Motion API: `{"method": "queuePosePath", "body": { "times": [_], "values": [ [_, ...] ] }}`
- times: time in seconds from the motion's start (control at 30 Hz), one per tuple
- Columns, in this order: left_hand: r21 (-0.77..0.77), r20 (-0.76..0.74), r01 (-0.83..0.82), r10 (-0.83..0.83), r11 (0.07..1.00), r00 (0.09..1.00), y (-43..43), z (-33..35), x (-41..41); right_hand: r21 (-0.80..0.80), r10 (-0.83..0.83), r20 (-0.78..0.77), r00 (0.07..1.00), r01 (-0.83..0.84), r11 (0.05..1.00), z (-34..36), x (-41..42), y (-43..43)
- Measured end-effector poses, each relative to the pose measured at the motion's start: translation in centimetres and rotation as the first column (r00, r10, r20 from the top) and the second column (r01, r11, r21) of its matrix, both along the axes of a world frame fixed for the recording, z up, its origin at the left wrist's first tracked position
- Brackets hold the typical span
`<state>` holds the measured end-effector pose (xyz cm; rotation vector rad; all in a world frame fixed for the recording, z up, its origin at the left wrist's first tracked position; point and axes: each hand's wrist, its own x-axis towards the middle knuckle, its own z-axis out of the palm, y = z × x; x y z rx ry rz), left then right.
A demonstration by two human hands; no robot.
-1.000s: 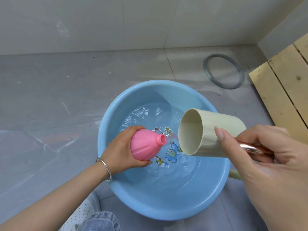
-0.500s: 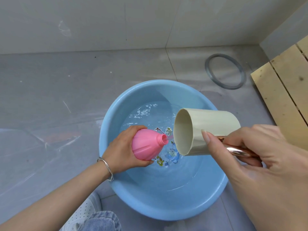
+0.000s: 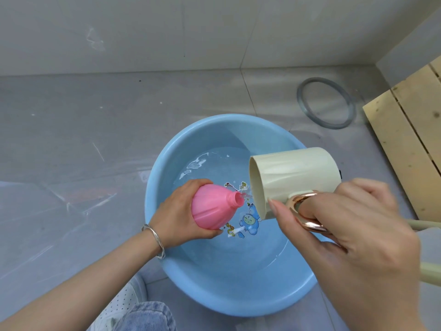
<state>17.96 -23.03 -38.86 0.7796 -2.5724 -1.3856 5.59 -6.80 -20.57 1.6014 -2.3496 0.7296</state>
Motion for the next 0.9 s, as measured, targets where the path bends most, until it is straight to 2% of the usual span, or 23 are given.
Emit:
{"method": "queuePosePath", "body": {
  "times": [0.03,0.07,0.2,0.33,0.47,0.57,0.63,0.73,0.8,0.83,0.9],
  "values": [
    [0.000,0.000,0.000,0.000,1.000,1.000,0.0,0.0,0.0,-0.060,0.000,-0.109,0.994,-0.006,0.998,0.6,0.5,-0.4],
    [0.001,-0.001,0.000,0.000,1.000,1.000,0.0,0.0,0.0,-0.060,-0.002,-0.136,0.991,-0.006,0.998,1.4,1.1,-0.1],
    [0.004,-0.004,-0.001,0.001,1.000,1.000,0.0,0.1,0.0,-0.071,-0.013,-0.187,0.982,0.000,0.997,-0.7,0.4,0.0],
    [0.015,-0.007,-0.009,0.010,1.000,1.000,0.0,0.3,-0.1,-0.109,0.060,-0.194,0.979,-0.082,0.991,-1.0,0.8,0.1],
    [0.017,-0.013,-0.012,0.013,1.000,1.000,0.1,0.3,-0.1,-0.144,0.018,-0.162,0.987,-0.041,0.989,-1.5,0.5,0.3],
    [0.038,-0.024,-0.025,0.026,0.999,0.999,0.1,0.5,0.1,-0.205,-0.109,0.072,0.991,0.122,0.971,-2.3,0.2,0.7],
    [0.059,-0.034,-0.034,0.036,0.998,0.999,0.1,0.8,0.1,-0.217,-0.267,0.340,0.902,0.351,0.911,-3.1,-0.2,1.2],
    [0.119,-0.055,-0.054,0.061,0.991,0.997,0.0,1.4,0.2,-0.133,-0.350,0.728,0.590,0.622,0.771,-4.3,-1.1,2.0],
    [0.145,-0.074,-0.071,0.082,0.987,0.994,-0.1,2.2,0.2,-0.058,-0.314,0.870,0.379,0.712,0.699,-4.7,-1.5,2.6],
    [0.153,-0.091,-0.074,0.089,0.985,0.992,-0.2,2.9,-0.1,-0.032,-0.298,0.902,0.311,0.739,0.673,-4.6,-1.6,2.8],
    [0.172,-0.107,-0.079,0.098,0.982,0.989,-0.4,4.2,-0.6,-0.019,-0.249,0.939,0.235,0.762,0.647,-4.6,-1.5,3.3]
  ]
}}
